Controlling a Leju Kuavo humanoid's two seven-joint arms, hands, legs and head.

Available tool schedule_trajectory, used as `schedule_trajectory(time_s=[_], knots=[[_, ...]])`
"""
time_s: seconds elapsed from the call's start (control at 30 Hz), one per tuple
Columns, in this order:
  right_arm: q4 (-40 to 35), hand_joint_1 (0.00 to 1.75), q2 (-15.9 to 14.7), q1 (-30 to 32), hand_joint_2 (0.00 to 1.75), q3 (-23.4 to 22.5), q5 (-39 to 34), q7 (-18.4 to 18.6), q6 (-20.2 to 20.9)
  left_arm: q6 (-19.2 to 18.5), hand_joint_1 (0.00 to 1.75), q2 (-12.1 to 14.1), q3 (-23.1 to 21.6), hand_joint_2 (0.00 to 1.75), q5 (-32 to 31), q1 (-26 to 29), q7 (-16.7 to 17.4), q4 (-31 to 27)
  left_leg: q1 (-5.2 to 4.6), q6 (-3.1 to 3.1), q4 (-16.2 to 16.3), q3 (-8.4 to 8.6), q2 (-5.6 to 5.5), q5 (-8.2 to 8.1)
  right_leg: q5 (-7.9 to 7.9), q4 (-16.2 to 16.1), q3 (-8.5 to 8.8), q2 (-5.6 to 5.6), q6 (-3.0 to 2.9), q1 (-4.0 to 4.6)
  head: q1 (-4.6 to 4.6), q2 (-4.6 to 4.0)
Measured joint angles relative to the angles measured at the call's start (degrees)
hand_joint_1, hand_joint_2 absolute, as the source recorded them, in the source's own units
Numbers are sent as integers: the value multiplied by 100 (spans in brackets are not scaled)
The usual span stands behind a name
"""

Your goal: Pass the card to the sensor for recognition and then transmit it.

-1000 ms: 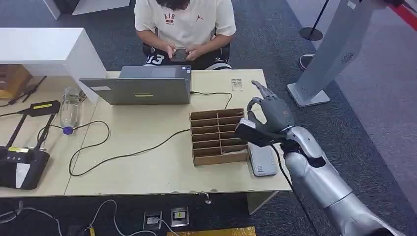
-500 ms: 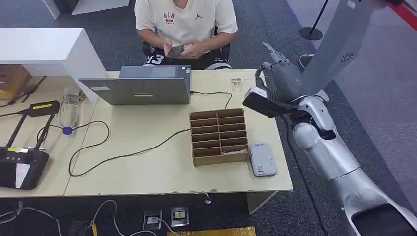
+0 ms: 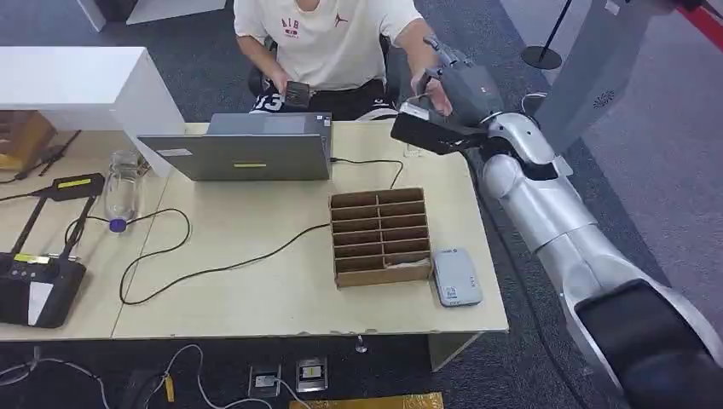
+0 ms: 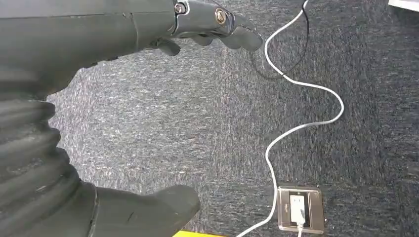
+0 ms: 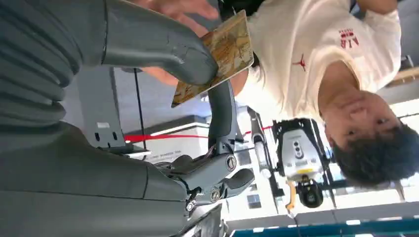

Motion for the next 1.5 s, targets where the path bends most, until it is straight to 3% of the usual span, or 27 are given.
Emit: schedule_trajectory(time_s=[0.37, 0.4, 0.43, 0.57, 0.73, 0.9, 1.03, 1.13, 1.3, 1.5], knots=[[1176, 175, 588, -260, 175, 278, 88, 48, -35, 48, 0, 33, -59, 175, 129, 82, 22, 2, 0, 0, 0, -2, 1, 0, 0, -2, -3, 2, 0, 0, 0, 0], [1238, 129, 619, -261, 175, 291, 88, 48, -46, 52, 0, 33, -59, 175, 133, 91, 22, 2, 0, 0, 0, -2, 1, 0, 0, -3, -3, 2, 0, 0, 2, 0], [1290, 0, 641, -261, 175, 310, 85, 48, -52, 59, 0, 37, -59, 175, 140, 100, 22, 2, 0, 0, 0, -2, 1, 0, 0, -3, -4, 2, 0, 0, 0, 0], [1459, 0, 717, -260, 175, 352, 44, 46, -137, 81, 0, 44, -59, 175, 190, 142, 22, 2, 0, 0, 1, -1, 1, 0, 0, -3, -5, 1, 0, 0, 2, 0], [1550, 0, 735, -272, 175, 398, -134, -99, -547, 146, 0, 42, -61, 175, 212, 180, 22, 2, 0, 0, 2, 0, 2, 0, 0, -2, -5, 3, 0, 0, 0, 0], [1551, 0, 652, -458, 175, 259, -875, -736, -1605, 288, 0, 31, -61, 175, 295, 247, -28, 4, -1, -1, 7, 0, 5, 0, 1, -3, -13, 11, 0, 0, -2, 0], [1356, 0, 407, -623, 175, -4, -1403, -1047, -2092, 365, 0, 2, -61, 175, 363, 345, -90, 9, -1, 0, 12, -5, 3, 0, 0, -3, -11, 6, 0, 0, 2, 0], [1205, 0, 258, -647, 175, -162, -1497, -1082, -2116, 376, 0, -4, -61, 175, 378, 394, -107, 13, -1, 0, 19, -8, 6, -1, 2, -3, -13, 12, 1, 0, 4, 0], [934, 0, -44, -644, 175, -446, -1788, -1165, -2643, 393, 0, -9, -61, 175, 446, 437, -136, 13, 0, 0, 28, -7, 10, -1, 9, -4, -16, 12, -1, 1, 0, 0], [551, 0, -621, -447, 175, -982, -2100, -1211, -2914, 463, 0, -13, -61, 175, 572, 562, -162, 26, 0, 2, 36, -8, 12, -3, 10, -6, -20, 12, 0, 2, 0, 0]])
